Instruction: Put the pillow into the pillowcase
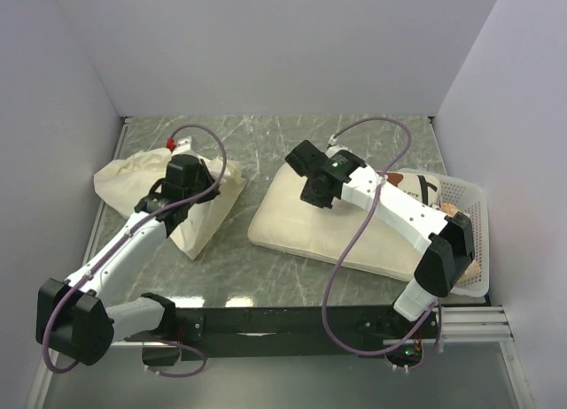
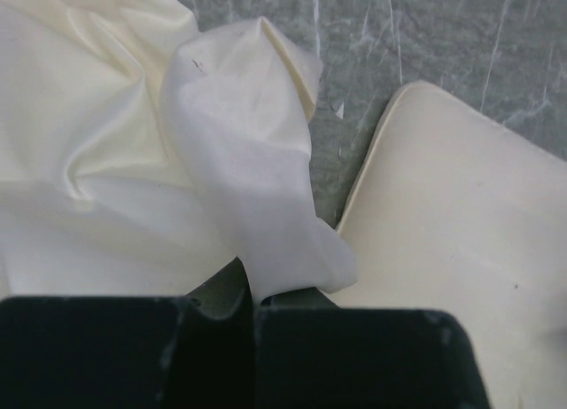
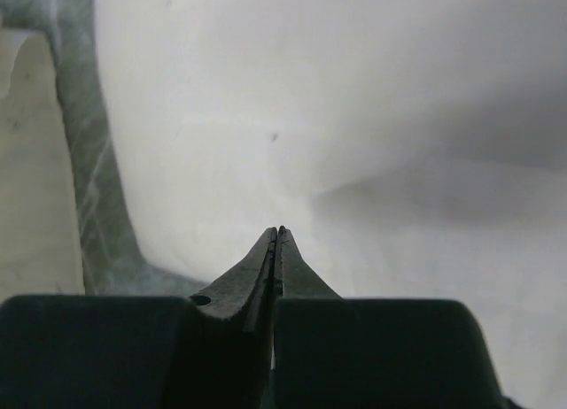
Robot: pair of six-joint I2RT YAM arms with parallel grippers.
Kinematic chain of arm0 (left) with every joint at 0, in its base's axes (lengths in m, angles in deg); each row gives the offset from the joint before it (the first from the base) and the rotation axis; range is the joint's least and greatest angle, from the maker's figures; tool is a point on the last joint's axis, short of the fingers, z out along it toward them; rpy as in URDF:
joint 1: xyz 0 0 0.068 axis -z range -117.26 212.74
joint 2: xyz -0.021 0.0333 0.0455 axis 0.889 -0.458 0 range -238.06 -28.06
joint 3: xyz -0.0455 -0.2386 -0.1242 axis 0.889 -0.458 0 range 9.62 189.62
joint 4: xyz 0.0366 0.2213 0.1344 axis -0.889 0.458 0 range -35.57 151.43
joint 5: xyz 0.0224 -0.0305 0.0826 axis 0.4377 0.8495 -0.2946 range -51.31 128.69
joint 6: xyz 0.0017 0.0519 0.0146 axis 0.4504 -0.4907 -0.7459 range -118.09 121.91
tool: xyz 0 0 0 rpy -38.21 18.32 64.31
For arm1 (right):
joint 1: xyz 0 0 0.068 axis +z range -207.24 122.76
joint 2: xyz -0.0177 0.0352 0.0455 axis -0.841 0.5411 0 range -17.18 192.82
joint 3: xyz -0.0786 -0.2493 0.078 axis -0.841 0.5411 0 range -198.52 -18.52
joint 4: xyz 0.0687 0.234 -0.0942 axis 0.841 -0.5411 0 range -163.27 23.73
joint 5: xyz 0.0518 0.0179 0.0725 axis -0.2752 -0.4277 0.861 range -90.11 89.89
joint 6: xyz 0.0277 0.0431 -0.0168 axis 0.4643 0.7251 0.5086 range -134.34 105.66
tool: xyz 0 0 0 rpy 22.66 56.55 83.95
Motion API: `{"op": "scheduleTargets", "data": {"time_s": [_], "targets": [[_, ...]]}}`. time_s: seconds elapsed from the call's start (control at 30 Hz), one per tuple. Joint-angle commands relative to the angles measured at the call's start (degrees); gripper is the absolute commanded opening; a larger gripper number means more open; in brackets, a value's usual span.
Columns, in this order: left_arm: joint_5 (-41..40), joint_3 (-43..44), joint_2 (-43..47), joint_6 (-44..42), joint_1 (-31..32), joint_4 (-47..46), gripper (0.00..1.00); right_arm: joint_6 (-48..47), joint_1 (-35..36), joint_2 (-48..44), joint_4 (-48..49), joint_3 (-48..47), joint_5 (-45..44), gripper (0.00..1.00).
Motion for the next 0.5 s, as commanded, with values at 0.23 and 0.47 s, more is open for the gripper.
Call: {"op": "scheduleTargets", "data": {"time_s": [0.23,0.47], "targets": [[8.01,8.34,-5.79,0.11,-8.24,0.45,0.01,1.76,8.89,2.24,1.9,-4.63,3.13,0.0],[11.96,5.62,-4.47,0.82,-9.92,-1.57,0.01,-5.0,3.55,5.69,-3.3,-6.59,-8.41,0.38]]}}
